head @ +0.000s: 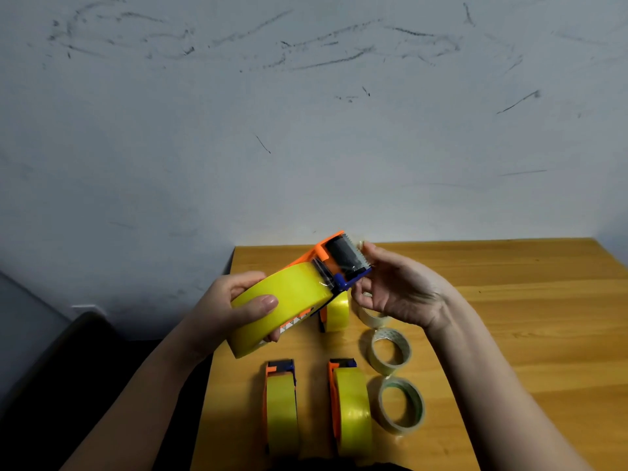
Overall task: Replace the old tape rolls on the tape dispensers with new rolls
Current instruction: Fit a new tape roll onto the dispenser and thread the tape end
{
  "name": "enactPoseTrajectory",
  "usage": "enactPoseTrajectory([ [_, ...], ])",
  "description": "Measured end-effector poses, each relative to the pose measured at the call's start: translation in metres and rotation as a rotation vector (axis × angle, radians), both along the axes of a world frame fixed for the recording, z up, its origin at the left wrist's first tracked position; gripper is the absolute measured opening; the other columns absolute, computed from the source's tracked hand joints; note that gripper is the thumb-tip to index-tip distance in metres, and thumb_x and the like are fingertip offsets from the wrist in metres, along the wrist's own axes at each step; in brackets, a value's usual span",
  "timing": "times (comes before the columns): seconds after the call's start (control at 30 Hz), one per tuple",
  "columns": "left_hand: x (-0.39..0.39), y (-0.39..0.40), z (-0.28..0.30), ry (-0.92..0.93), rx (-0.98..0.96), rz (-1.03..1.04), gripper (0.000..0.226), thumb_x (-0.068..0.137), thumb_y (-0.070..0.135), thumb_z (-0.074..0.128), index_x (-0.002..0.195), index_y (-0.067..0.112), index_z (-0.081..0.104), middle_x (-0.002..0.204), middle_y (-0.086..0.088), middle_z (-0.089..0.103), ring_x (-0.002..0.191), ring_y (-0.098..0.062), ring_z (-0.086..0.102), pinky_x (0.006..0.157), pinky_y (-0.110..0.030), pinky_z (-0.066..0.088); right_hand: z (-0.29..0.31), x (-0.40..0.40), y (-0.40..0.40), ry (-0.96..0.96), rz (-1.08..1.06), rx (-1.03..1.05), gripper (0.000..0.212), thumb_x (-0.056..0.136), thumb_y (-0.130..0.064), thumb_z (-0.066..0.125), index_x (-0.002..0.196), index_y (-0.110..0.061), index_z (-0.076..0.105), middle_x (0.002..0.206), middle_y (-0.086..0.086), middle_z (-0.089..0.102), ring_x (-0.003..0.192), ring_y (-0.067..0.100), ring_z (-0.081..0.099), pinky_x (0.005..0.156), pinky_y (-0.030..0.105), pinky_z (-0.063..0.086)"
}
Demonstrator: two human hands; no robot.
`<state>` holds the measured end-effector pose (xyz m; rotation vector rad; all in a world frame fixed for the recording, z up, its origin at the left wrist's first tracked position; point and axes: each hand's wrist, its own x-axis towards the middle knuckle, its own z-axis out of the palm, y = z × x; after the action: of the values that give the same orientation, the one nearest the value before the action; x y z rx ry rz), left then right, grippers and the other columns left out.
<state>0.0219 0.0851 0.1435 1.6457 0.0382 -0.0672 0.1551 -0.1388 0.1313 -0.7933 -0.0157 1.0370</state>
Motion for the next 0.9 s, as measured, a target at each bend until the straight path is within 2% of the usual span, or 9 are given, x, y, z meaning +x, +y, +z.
enactPoseTrajectory([
  [0.13,0.000,0.000,0.001,-0.005,-0.014,-0.018,0.085,0.040,0.069,0.080,0.095,0.006,0.061,0.067,-0.010,0.069,0.055,-0.017,0.066,0.051,-0.023,0.052,0.002,-0.001,0.000,0.042,-0.001,0.064,0.038,0.049,-0.012,0.095,0.078,-0.012,0.070,0.077,0.003,0.068,0.061,0.012,0.063,0.052,0.024,0.052],
  [0.33,0.001,-0.003,0.002,-0.022,-0.043,-0.022,0.085,0.045,0.064,0.081,0.096,0.000,0.058,0.062,-0.011,0.066,0.051,-0.018,0.064,0.049,-0.025,0.052,-0.011,-0.004,0.011,0.085,0.041,0.119,0.038,0.061,-0.016,0.090,0.093,-0.011,0.071,0.088,0.008,0.072,0.064,0.015,0.063,0.057,0.025,0.049],
  [0.43,0.001,-0.002,0.003,-0.021,-0.018,-0.021,0.079,0.048,0.058,0.081,0.097,0.000,0.058,0.063,-0.011,0.067,0.052,-0.019,0.065,0.051,-0.027,0.053,-0.013,-0.005,0.013,0.062,0.066,0.110,0.031,0.063,-0.017,0.087,0.090,-0.011,0.073,0.091,0.008,0.073,0.068,0.015,0.065,0.062,0.026,0.049],
  [0.53,0.002,-0.001,0.003,-0.023,-0.017,-0.015,0.088,0.043,0.066,0.081,0.098,0.000,0.059,0.064,-0.012,0.067,0.053,-0.020,0.065,0.052,-0.027,0.054,-0.010,-0.006,0.011,0.014,0.088,0.105,0.028,0.066,-0.018,0.085,0.090,-0.011,0.073,0.092,0.007,0.072,0.072,0.016,0.067,0.070,0.028,0.049],
  [0.67,0.002,0.001,0.003,-0.024,-0.001,-0.017,0.085,0.043,0.068,0.080,0.097,0.004,0.061,0.067,-0.011,0.068,0.055,-0.020,0.066,0.052,-0.027,0.054,-0.006,-0.006,0.011,-0.031,0.072,0.019,0.032,0.060,-0.015,0.087,0.088,-0.013,0.072,0.090,0.007,0.072,0.071,0.015,0.068,0.068,0.029,0.052],
  [0.77,0.003,0.002,0.003,-0.022,0.006,-0.016,0.083,0.044,0.068,0.080,0.096,0.006,0.061,0.068,-0.010,0.069,0.056,-0.019,0.066,0.052,-0.026,0.053,-0.006,-0.007,0.012,-0.029,0.041,-0.046,0.032,0.064,-0.013,0.083,0.092,-0.013,0.066,0.088,0.005,0.070,0.068,0.015,0.067,0.066,0.028,0.053],
  [0.83,0.003,0.001,0.003,-0.022,0.001,-0.025,0.081,0.047,0.065,0.080,0.096,0.004,0.061,0.067,-0.011,0.068,0.054,-0.020,0.066,0.051,-0.026,0.052,-0.008,-0.006,0.012,-0.005,0.033,-0.037,0.044,0.056,-0.013,0.089,0.093,-0.012,0.065,0.092,0.006,0.069,0.068,0.015,0.066,0.064,0.028,0.052],
  [0.9,0.003,0.001,0.002,-0.019,0.011,-0.028,0.075,0.051,0.058,0.080,0.096,0.002,0.060,0.066,-0.011,0.068,0.054,-0.020,0.065,0.051,-0.026,0.052,-0.008,-0.007,0.013,0.013,0.014,-0.054,0.044,0.054,-0.013,0.090,0.092,-0.012,0.066,0.091,0.006,0.068,0.065,0.015,0.065,0.061,0.027,0.052],
])
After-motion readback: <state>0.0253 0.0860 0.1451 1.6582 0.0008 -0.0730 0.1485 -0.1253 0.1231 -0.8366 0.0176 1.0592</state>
